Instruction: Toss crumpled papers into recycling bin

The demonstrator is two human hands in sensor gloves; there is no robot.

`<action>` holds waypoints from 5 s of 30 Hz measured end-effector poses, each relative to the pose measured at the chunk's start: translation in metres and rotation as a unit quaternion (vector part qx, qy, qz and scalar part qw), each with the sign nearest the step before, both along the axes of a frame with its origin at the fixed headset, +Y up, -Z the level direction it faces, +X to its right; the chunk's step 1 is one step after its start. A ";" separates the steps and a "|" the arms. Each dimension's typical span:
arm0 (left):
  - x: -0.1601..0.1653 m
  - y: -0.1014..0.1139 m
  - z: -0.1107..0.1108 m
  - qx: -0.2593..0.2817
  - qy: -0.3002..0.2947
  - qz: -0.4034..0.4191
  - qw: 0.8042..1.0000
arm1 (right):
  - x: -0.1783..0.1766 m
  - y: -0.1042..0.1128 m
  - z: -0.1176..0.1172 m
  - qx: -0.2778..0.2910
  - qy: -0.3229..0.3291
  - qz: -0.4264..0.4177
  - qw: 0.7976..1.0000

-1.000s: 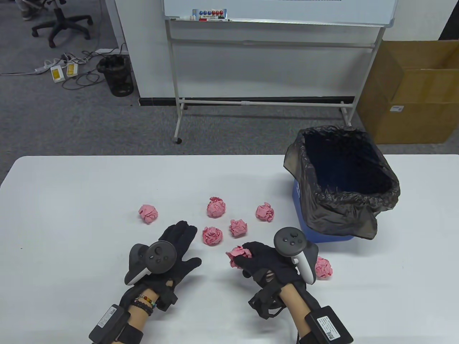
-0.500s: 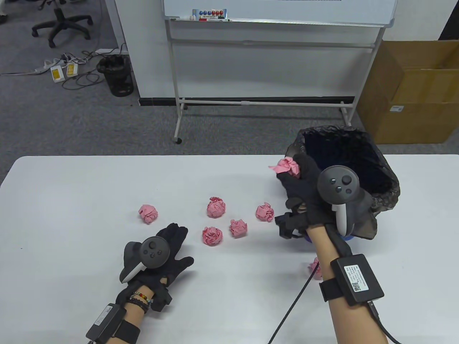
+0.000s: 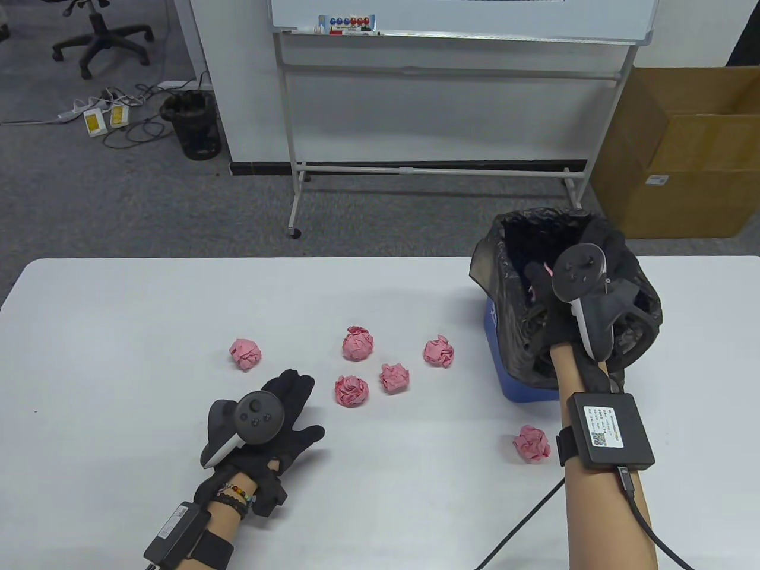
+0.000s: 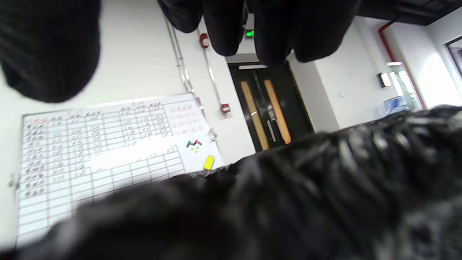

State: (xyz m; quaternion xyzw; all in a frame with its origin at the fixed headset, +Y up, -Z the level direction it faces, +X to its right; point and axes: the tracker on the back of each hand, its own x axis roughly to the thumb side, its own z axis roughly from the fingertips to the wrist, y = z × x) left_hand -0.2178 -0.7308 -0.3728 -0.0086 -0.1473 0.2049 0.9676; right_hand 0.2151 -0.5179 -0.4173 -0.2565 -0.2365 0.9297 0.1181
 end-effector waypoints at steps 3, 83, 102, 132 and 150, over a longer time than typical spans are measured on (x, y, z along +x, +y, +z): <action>0.000 0.000 0.001 0.000 -0.002 -0.004 1.000 | -0.012 -0.002 0.000 -0.016 0.030 0.000 0.999; -0.051 -0.011 -0.150 -0.091 0.227 -0.106 0.964 | -0.154 -0.197 0.090 -0.261 0.356 0.047 0.896; -0.049 -0.012 -0.133 -0.051 0.248 -0.138 0.958 | -0.162 -0.200 0.091 -0.261 0.361 0.053 0.894; 0.027 0.034 0.009 0.024 0.055 0.016 0.998 | -0.152 -0.187 0.098 -0.224 0.365 -0.017 0.904; 0.093 0.028 0.043 0.103 -0.150 0.095 0.979 | -0.145 -0.188 0.090 -0.204 0.388 -0.195 0.877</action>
